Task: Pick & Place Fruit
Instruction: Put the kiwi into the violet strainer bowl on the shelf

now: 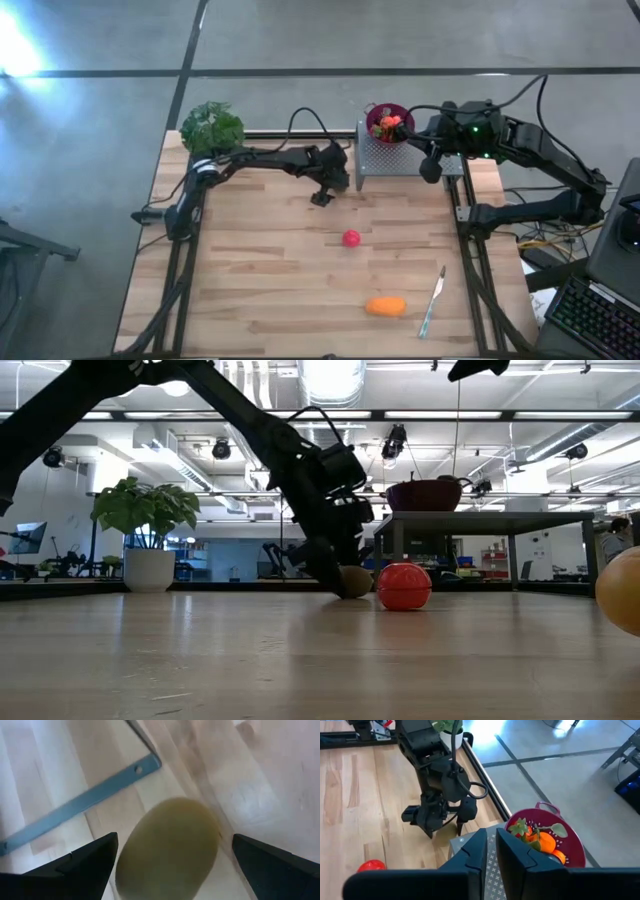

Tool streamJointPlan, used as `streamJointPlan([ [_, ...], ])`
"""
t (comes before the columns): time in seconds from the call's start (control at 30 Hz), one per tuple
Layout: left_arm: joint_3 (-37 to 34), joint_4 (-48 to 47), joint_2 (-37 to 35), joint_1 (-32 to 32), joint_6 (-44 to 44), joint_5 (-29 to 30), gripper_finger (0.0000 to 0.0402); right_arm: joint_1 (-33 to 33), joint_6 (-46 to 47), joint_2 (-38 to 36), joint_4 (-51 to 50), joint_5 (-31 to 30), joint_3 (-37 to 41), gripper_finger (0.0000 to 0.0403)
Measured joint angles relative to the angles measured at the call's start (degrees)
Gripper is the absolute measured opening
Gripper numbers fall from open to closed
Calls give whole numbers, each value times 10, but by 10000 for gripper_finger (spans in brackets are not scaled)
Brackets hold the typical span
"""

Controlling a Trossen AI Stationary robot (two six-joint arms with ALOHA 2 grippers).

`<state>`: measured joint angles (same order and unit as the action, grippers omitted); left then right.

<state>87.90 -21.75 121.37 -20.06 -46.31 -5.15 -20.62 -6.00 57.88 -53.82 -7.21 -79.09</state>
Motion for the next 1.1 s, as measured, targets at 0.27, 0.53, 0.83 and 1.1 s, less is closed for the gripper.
streamJointPlan([
  [0.27, 0, 3, 0, 6, 29, 0, 391, 0, 0, 11, 0, 0, 0, 43],
  [0.53, 0, 2, 0, 12, 107, 12, 345, 0, 0, 32, 0, 0, 0, 69],
  [0.83, 0, -19, 0, 22, 163, 28, 286, 0, 0, 67, 0, 0, 0, 98],
  [1.1, 0, -95, -9, 26, 209, 60, 250, 0, 0, 113, 1, 1, 0, 122],
])
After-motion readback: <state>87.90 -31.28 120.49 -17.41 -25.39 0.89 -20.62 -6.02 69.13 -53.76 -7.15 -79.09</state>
